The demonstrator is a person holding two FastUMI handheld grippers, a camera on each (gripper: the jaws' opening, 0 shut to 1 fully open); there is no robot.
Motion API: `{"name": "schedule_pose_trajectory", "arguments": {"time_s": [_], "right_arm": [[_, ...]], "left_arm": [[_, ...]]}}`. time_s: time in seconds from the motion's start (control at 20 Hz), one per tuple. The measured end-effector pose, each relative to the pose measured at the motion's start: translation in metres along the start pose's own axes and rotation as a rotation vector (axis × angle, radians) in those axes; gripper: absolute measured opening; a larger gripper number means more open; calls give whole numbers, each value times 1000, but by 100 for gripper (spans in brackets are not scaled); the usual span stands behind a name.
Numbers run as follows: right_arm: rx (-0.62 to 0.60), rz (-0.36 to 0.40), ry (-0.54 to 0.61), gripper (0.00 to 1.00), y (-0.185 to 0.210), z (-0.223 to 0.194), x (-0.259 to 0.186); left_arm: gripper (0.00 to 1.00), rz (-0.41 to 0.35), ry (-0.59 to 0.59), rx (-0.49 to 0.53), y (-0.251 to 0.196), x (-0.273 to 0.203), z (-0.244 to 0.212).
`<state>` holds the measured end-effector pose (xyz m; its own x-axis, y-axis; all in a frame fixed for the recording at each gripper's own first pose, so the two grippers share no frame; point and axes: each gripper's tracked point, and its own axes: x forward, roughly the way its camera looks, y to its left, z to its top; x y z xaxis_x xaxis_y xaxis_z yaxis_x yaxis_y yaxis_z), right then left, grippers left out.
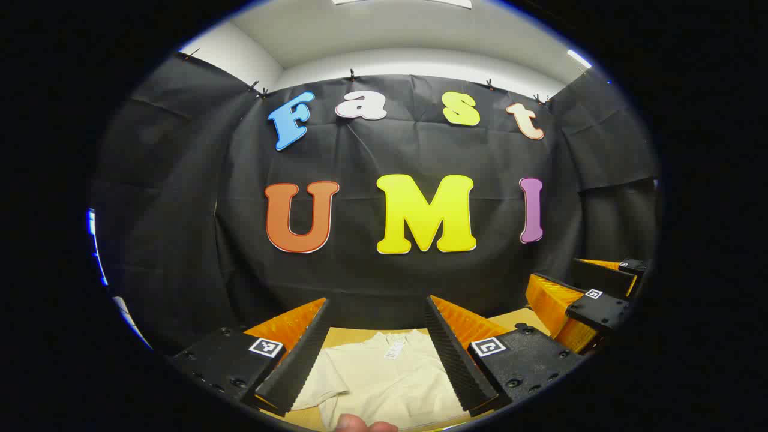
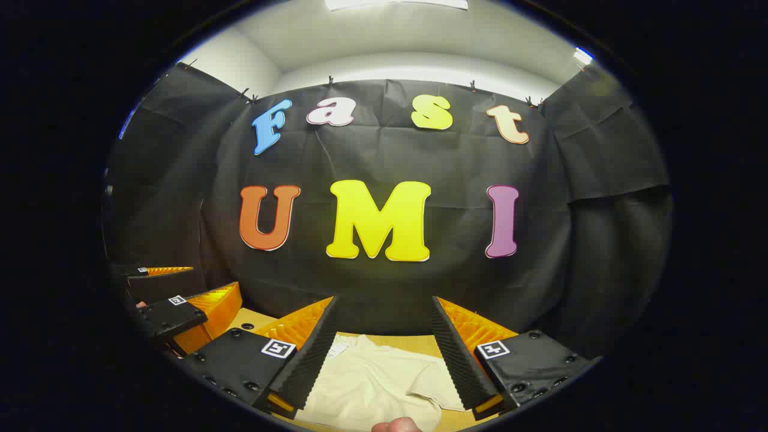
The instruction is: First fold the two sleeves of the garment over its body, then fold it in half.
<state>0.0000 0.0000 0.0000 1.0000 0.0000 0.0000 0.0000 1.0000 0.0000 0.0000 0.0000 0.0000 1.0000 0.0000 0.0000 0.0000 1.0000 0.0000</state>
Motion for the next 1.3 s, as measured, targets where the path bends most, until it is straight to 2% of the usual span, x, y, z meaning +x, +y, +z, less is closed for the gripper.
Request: {"name": "schedule_pose_trajectory", "arguments": {"time_s": [0.55, 1.3], "right_arm": [[14, 11, 10, 94, -12, -3, 3], [36, -18, 31, 94, -37, -11, 12]], "left_arm": [[98, 8, 18, -4, -10, 4, -3], [98, -8, 25, 1, -26, 11, -7]]}}
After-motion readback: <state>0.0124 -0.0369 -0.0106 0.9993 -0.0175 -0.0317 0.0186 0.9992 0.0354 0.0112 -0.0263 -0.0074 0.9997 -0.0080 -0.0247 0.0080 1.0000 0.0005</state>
